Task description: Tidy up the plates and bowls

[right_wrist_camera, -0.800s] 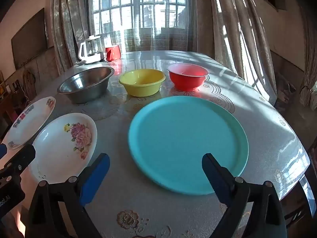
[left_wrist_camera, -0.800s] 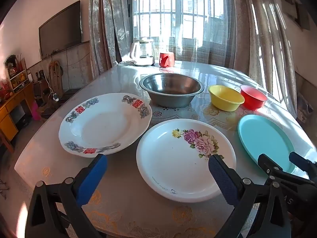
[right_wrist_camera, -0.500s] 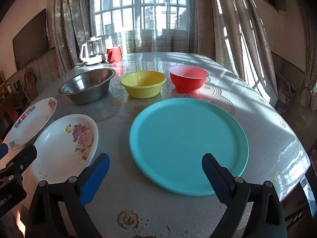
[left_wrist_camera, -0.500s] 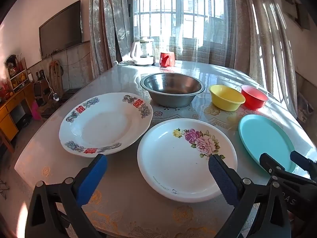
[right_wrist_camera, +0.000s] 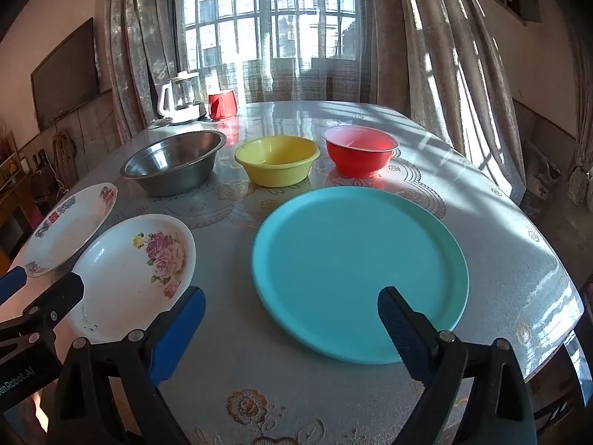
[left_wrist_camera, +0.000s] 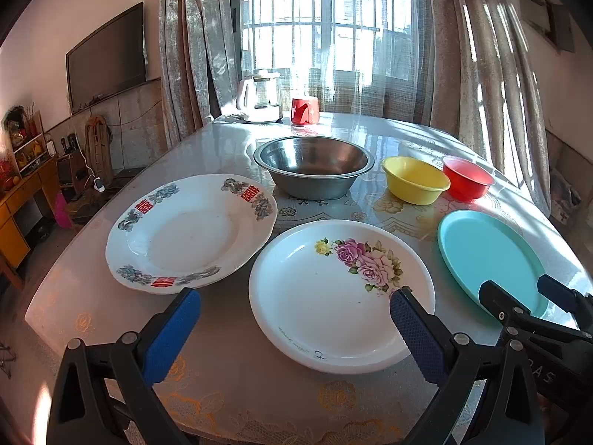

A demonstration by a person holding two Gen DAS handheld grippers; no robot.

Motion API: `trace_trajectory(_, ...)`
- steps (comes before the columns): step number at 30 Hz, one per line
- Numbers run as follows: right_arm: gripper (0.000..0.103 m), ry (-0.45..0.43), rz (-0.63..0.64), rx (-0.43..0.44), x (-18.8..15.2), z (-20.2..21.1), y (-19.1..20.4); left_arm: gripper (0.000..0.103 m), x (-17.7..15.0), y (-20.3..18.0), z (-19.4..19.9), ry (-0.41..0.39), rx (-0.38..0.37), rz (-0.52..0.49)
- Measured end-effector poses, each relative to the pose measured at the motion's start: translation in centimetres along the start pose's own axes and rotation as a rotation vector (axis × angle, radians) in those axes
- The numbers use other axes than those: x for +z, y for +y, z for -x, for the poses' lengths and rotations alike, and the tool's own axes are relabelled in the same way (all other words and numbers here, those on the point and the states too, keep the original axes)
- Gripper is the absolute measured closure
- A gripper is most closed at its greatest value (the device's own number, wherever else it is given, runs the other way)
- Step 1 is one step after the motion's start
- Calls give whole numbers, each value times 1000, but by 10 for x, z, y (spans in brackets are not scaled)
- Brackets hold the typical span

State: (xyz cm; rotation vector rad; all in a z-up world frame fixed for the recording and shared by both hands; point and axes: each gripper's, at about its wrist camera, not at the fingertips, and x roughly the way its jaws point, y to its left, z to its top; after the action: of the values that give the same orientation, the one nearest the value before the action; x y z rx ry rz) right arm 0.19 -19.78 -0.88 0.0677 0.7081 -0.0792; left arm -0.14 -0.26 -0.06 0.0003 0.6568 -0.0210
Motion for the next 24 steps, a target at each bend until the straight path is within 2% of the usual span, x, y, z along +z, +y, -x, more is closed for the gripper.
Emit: trace_trajectory(24,8,-8,-12,17,0,3,-2,0,2,-3,6,-6,-11,-13)
